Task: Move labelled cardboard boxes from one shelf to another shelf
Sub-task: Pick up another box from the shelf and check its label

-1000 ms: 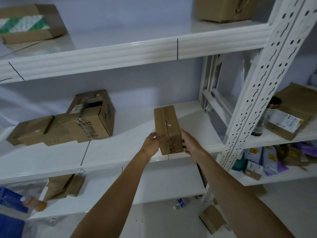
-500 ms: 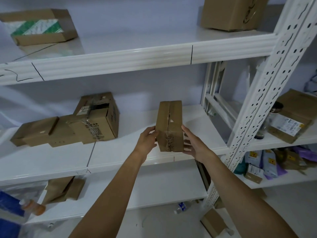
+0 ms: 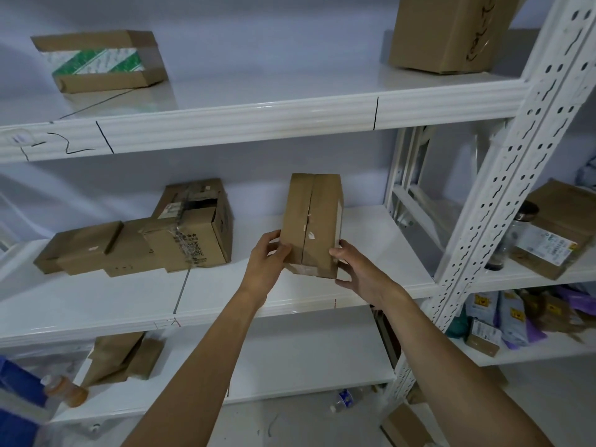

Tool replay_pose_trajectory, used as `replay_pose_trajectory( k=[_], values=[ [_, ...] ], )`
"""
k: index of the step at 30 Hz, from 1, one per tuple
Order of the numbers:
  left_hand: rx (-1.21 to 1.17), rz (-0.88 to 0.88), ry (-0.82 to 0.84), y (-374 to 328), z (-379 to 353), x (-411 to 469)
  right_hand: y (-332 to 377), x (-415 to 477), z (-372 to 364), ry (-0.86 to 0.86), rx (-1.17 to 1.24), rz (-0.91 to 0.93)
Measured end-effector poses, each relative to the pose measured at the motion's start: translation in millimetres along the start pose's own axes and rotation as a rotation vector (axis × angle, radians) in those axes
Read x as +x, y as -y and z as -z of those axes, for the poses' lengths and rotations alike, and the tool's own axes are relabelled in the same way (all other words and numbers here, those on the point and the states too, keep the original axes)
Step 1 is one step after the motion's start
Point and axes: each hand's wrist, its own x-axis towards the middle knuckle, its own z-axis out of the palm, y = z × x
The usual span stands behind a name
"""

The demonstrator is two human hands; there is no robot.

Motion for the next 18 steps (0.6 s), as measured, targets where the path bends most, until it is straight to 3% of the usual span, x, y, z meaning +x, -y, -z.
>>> replay_pose_trajectory(
  k=[8,18],
  values=[
    [-0.042,0.081,-0.05,5,4,-8,0,-6,-13,-0.068,-0.101,0.117],
    [0.206,-0.081,-0.112,2,-12,-28,-6,-16,-8,-0.172,-0.112,0.083]
  ],
)
